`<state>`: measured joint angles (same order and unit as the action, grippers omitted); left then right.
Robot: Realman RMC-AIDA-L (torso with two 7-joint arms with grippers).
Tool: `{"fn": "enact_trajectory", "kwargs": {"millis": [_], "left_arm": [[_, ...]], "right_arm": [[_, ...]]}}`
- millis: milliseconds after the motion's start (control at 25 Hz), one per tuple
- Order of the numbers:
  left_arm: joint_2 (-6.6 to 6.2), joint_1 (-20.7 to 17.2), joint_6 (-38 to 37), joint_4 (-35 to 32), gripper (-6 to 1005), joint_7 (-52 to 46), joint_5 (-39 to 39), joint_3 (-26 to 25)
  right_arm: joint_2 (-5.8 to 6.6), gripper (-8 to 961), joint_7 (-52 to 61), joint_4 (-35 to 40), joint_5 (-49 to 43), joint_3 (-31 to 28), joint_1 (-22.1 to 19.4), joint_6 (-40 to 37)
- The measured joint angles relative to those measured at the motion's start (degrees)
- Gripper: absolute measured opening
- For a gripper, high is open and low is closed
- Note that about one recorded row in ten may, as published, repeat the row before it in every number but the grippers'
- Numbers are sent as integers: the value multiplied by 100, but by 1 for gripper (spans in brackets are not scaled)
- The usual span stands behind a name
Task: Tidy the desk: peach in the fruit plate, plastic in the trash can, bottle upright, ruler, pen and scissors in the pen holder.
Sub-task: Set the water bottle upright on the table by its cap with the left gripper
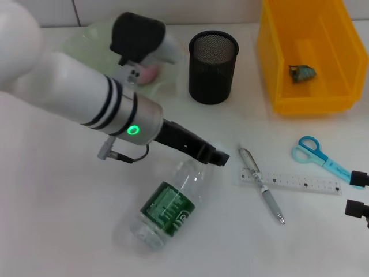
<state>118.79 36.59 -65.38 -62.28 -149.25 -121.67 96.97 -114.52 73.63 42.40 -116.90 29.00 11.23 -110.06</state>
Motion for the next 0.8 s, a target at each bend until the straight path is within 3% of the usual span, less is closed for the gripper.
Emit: {"fn": "enact_trajectory", "kwargs": {"millis": [200,320,520,560,760,800], "left_arm": [[-12,-473,-183,-210,444,855,621,-612],[-14,-885,-426,-181,444,1778,1248,-1292],[-14,-960,-447,-181,444,1980,1348,-1366],[-14,-1328,-471,-114,444,2953,1906,-1648],[-24,-1580,-512,77,444,3766,2511,-1857],[-30,-1793,-586,226,444,4451,2938,-2109]], "right_arm": [[0,666,-4,-39,5,-47,59,3],[11,666,-4,-129,6,-60,117,3],[30,664,0,-216,16,-74,203,8],[29,664,4,-219,16,-76,215,9],[5,663,30,-236,19,-97,263,11],[5,663,30,-254,19,-110,276,11]]}}
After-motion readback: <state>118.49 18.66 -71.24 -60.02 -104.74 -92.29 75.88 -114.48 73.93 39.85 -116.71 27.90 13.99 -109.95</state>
